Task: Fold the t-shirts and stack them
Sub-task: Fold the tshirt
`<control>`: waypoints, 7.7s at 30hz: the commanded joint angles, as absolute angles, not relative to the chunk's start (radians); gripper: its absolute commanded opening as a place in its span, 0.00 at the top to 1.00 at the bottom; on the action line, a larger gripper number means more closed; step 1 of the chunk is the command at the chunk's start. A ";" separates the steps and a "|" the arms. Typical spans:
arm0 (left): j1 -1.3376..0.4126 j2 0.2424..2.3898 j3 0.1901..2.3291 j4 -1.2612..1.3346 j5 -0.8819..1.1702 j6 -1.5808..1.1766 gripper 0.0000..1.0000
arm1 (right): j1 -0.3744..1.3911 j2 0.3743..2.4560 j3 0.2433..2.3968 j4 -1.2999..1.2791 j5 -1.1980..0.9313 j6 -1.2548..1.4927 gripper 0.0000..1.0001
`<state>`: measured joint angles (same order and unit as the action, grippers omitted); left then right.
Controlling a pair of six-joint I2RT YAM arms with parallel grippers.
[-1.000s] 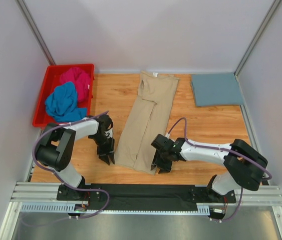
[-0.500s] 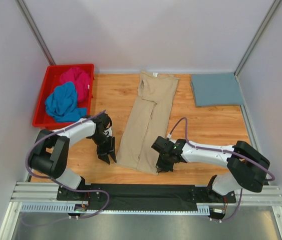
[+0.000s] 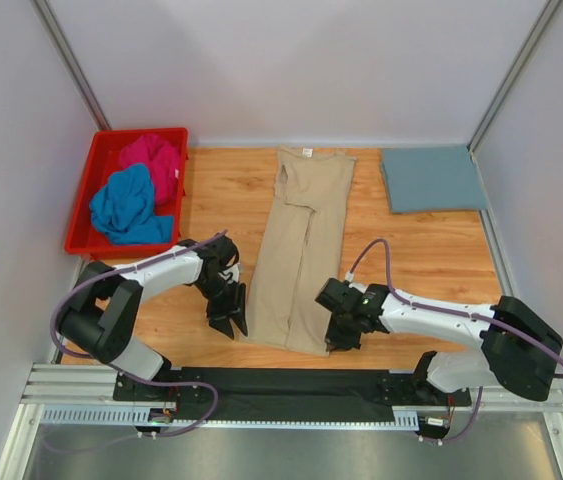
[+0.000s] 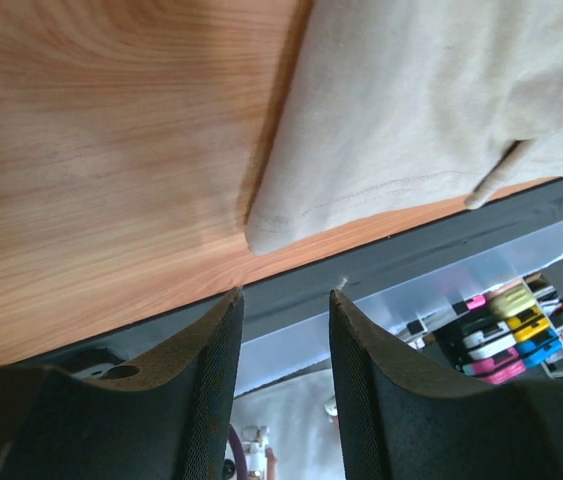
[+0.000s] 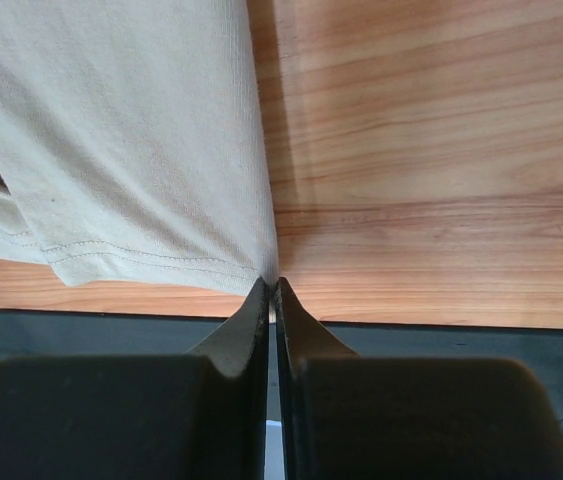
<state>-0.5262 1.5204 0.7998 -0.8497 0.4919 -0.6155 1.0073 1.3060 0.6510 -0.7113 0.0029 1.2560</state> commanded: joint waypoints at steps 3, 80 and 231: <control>-0.532 1.539 0.784 -0.793 0.456 -0.664 0.54 | 1.012 1.287 0.641 -0.747 0.014 1.226 1.00; -0.615 1.566 0.644 -0.601 0.499 -0.755 0.60 | 1.014 1.265 0.707 -0.818 -0.023 1.164 1.00; -0.249 2.503 2.260 -0.784 0.700 -0.920 1.00 | 0.187 2.319 2.109 -1.039 -0.284 0.462 1.00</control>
